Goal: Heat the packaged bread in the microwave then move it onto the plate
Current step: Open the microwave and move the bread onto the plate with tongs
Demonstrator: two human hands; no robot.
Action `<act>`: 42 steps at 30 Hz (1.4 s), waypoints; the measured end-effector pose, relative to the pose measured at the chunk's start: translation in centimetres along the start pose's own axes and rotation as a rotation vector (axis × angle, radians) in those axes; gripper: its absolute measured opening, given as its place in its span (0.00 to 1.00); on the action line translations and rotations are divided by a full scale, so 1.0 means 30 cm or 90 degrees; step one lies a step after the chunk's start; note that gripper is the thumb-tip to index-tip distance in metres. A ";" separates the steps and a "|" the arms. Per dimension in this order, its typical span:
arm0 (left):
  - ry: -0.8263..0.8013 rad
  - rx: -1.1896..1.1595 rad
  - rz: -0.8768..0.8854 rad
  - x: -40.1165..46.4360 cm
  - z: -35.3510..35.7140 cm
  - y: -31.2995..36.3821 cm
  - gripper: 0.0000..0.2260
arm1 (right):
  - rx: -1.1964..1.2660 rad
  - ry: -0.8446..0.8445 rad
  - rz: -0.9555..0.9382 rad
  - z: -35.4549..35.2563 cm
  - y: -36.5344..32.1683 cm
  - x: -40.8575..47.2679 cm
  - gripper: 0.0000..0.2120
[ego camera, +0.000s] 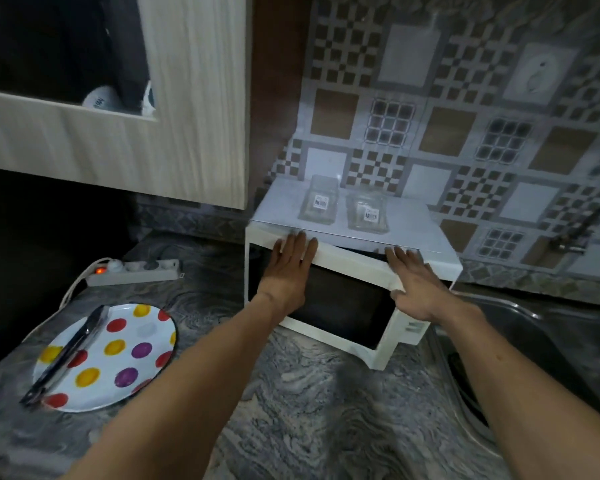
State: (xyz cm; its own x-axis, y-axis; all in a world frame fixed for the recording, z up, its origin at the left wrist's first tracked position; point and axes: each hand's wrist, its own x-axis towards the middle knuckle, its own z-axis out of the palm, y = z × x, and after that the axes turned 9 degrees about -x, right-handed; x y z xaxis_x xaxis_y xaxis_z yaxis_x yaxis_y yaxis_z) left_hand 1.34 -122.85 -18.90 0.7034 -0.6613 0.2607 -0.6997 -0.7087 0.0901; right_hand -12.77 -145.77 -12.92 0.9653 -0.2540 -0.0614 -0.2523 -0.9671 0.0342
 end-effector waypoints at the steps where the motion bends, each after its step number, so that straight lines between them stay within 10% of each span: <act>1: -0.008 0.002 0.014 -0.011 -0.009 -0.013 0.45 | 0.008 0.010 0.006 0.010 -0.017 -0.027 0.41; 23: -0.144 -0.040 0.182 -0.210 -0.184 -0.281 0.49 | 0.202 0.083 0.014 -0.022 -0.530 -0.444 0.26; 42: -0.238 -0.313 0.084 -0.403 -0.321 -0.547 0.43 | 0.042 0.140 -0.218 -0.085 -0.961 -0.392 0.23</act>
State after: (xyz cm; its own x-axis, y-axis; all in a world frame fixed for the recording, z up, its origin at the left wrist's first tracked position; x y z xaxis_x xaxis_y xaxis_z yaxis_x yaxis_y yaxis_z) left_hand 3.11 -100.87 -14.28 0.5415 -0.8394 -0.0456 -0.6966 -0.4784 0.5347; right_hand -16.69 -114.87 -10.62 0.9840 0.0852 0.1567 0.0888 -0.9959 -0.0159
